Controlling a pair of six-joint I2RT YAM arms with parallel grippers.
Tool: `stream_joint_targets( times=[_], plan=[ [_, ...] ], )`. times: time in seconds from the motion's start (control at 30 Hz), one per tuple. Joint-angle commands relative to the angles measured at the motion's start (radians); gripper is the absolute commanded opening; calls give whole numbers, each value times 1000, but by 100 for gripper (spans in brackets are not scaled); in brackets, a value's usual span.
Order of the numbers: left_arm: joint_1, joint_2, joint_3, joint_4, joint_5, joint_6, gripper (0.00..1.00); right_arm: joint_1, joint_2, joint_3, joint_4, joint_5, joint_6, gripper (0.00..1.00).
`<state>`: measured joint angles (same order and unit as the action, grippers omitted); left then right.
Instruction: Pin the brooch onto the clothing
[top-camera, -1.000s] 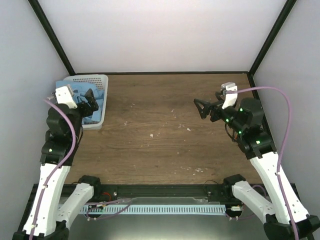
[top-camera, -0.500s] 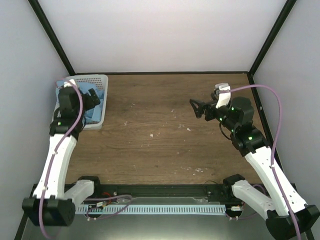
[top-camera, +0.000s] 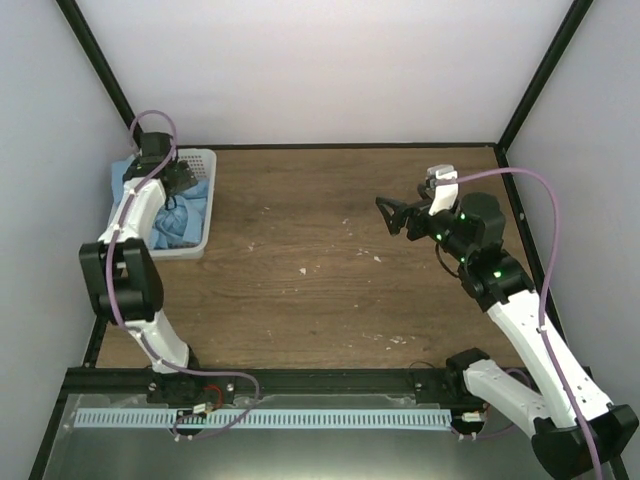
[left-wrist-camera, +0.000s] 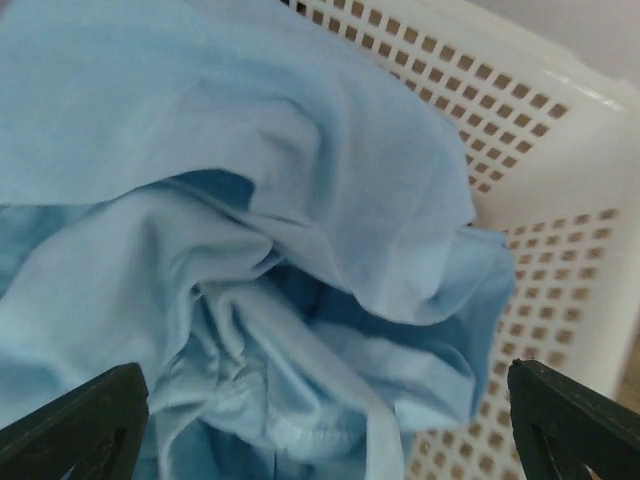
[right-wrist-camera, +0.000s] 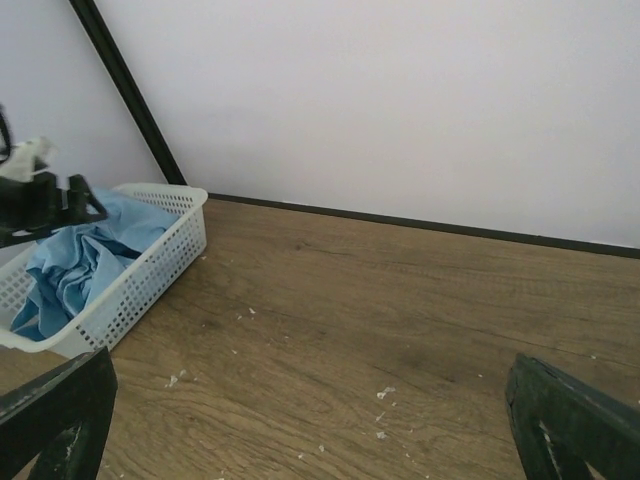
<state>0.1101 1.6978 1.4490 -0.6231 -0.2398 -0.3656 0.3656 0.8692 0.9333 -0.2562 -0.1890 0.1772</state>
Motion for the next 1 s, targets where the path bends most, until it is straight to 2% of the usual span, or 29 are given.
stream_joint_targets(
  times=[0.0,0.13,0.3,0.43,0.57,0.7,0.8,0.97],
  plan=[
    [5,145,123,-34,-7,18,98,12,16,-5,24,-34,19,100],
    [5,245,186,-98,24,-15,82,12,46,-5,14,-63,30,100],
    [5,260,118,-55,49,-53,62,12,58,-12,2,-72,43,100],
    [5,274,158,-107,83,-57,33,12,55,-15,-4,-79,40,100],
    [5,192,153,-114,108,-56,1,12,47,-18,-12,-68,38,100],
    [5,25,152,-120,141,-39,0,12,41,-19,-15,-65,37,100],
    [5,-126,183,-96,240,-4,0,12,40,-16,-11,-67,35,100],
    [4,-339,322,-18,422,17,0,12,46,-2,-1,-74,35,100]
  ],
)
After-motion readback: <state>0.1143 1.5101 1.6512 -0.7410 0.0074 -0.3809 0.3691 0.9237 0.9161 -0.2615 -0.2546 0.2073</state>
